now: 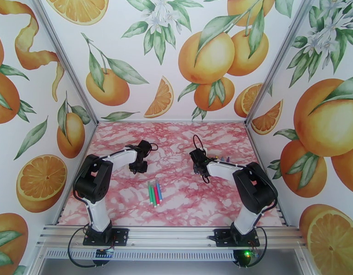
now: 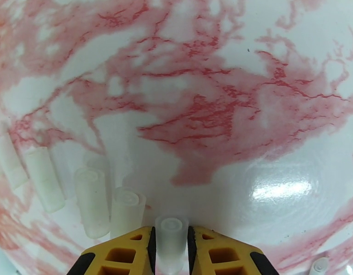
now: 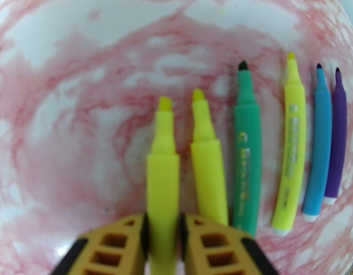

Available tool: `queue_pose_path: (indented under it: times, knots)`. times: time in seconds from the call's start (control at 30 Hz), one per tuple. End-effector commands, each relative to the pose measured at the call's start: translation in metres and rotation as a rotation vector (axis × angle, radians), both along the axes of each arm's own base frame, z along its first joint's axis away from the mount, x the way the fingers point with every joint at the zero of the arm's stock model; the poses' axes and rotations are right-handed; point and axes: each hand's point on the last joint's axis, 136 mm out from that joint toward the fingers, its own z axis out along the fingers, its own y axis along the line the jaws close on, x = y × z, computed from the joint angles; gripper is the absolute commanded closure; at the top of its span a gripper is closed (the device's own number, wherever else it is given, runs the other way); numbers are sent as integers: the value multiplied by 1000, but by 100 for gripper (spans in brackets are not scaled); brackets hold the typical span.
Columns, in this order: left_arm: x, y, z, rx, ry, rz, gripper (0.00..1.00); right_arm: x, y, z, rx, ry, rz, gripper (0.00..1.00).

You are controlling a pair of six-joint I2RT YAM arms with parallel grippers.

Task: Open the pen caps

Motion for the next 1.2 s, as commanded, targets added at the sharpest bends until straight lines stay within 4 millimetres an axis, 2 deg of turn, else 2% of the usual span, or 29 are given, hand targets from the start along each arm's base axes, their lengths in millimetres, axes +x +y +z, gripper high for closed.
queue_pose_path:
  times: [0.0,0.2,0.4,0.5,0.7,0.83,1.17]
  knots:
    - [6,-7,7,-30,-7,-10,73,1,-5,13,-10,-17,-11,71]
    - [4,-10,20,-53,-18,-18,72,-2,-2,28,16,-31,26,67]
    - [3,-12,43,-74,-55,-18,70,-10,6,56,14,-71,100,65]
    - [2,-10,54,-74,-74,-16,70,-16,16,68,32,-78,152,62]
    - [-3,-16,73,-134,-116,-32,69,-37,46,89,110,-91,269,61]
    - [-9,-20,82,-189,-162,-50,56,-56,71,100,158,-96,354,61]
    - [-32,-23,92,-299,-235,-62,50,-105,135,93,294,-34,556,61]
